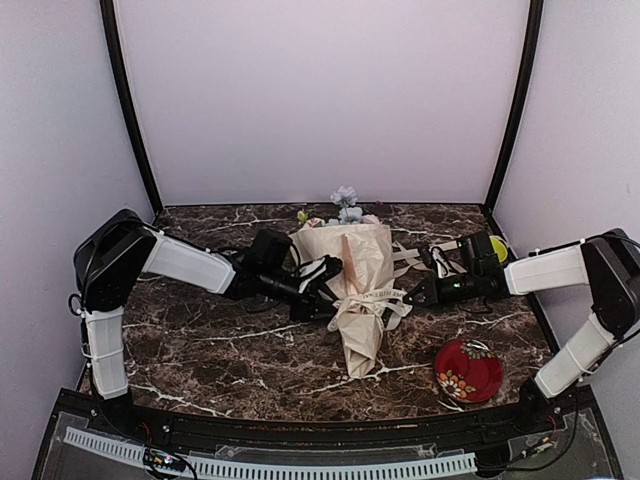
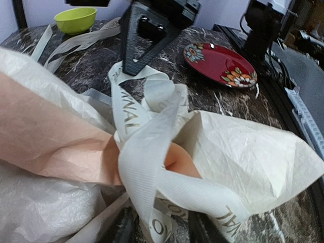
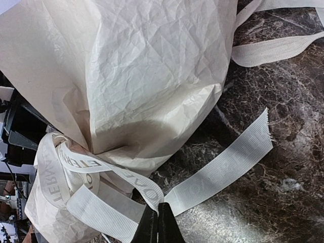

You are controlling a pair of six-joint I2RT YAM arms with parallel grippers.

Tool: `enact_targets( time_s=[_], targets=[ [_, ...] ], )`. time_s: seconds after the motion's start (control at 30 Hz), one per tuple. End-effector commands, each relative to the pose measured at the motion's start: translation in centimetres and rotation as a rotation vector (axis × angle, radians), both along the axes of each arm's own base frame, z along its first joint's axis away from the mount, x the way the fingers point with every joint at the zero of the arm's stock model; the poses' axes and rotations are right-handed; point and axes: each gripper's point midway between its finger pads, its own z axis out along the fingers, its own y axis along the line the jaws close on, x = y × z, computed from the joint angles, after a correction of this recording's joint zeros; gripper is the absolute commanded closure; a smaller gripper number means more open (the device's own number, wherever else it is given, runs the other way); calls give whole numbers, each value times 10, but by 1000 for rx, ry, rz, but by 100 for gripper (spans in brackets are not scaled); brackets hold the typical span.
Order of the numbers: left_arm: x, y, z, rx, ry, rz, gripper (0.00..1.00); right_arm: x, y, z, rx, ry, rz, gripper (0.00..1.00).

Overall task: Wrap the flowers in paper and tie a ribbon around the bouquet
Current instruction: Tie the half-tied ribbon around the folded bouquet.

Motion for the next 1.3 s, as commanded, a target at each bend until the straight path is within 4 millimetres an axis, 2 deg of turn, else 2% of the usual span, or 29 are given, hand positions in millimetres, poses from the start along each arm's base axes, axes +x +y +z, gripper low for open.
enact_targets(
  time_s=[0.0,0.13,0.57,0.77,0.9,1.07,1.27],
  targets=[
    [16,-4,13,15,-60,42,77,7,4,9,15,-39,9,100],
    [16,2,14,40,-81,60,100,8,2,12,3,-52,6,100],
    [41,46,10,93,-79,262,100,17,-16,12,-58,-74,-66,100],
    [46,61,-7,137,-27,344,100,21,-35,0,-86,-42,-131,100],
    [52,69,-11,137,19,393,100,22,-42,-6,-103,-29,-148,100],
    [59,72,-5,110,9,434,100,22,-53,-12,-132,-10,-175,100],
    [62,73,-11,131,13,437,100,16,-55,-12,-122,-3,-163,100]
  ],
)
